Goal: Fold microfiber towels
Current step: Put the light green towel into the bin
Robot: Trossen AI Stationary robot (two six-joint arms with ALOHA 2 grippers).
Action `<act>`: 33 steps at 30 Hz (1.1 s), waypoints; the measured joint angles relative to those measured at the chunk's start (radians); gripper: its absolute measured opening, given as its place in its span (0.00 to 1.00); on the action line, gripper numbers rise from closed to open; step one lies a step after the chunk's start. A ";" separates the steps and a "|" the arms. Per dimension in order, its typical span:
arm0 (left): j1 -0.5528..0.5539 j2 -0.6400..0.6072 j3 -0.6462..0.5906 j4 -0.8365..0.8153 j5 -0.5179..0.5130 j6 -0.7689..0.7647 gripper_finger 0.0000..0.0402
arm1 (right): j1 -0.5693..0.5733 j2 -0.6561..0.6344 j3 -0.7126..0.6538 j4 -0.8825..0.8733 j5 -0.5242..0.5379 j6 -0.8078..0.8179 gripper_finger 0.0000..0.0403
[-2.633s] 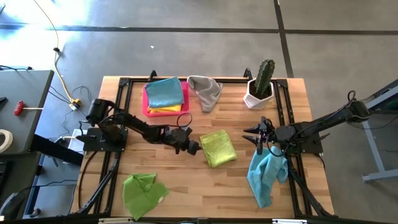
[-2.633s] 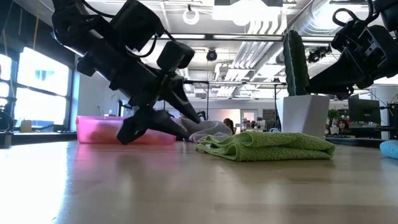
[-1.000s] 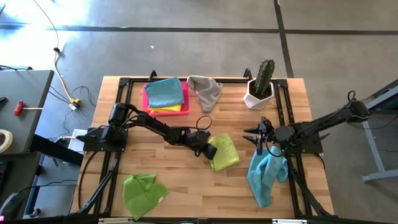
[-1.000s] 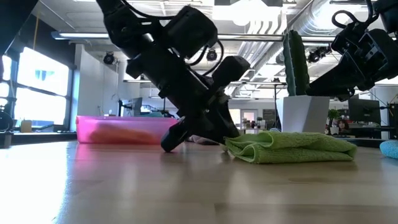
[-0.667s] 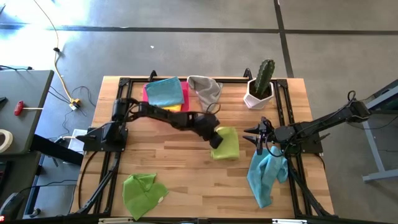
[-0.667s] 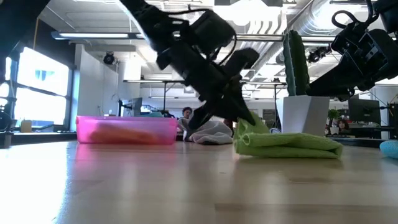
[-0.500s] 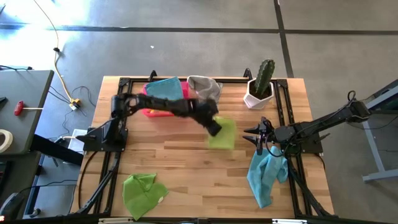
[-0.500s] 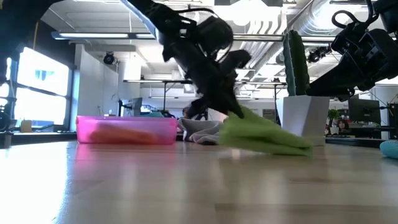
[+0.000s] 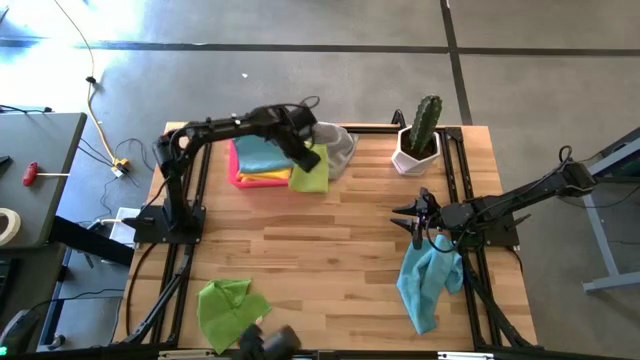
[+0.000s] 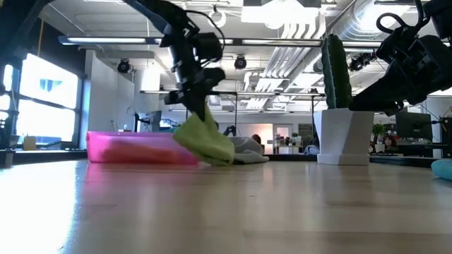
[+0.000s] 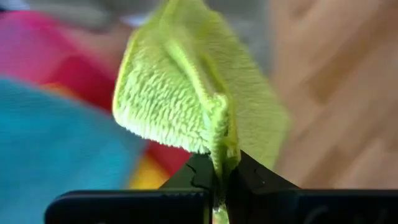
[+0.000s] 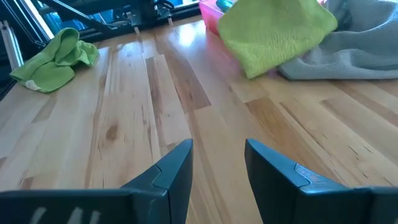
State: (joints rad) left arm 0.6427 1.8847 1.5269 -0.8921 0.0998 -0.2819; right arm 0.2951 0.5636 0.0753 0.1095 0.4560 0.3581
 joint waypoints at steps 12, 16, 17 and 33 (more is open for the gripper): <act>0.181 -0.017 0.001 -0.156 -0.148 0.104 0.01 | 0.000 0.000 0.000 -0.002 0.003 0.000 0.34; 0.205 -0.017 -0.009 -0.211 -0.238 0.110 0.01 | 0.000 0.000 0.000 -0.002 0.003 0.000 0.34; 0.210 -0.017 -0.014 -0.228 -0.250 0.111 0.01 | 0.000 0.000 0.000 -0.002 0.003 0.000 0.34; 0.234 -0.017 -0.105 -0.308 -0.355 0.068 0.03 | 0.000 0.000 0.000 -0.003 0.003 0.000 0.34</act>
State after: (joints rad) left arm 0.8768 1.8679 1.4216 -1.2001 -0.2552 -0.2134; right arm 0.2951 0.5636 0.0753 0.1066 0.4587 0.3583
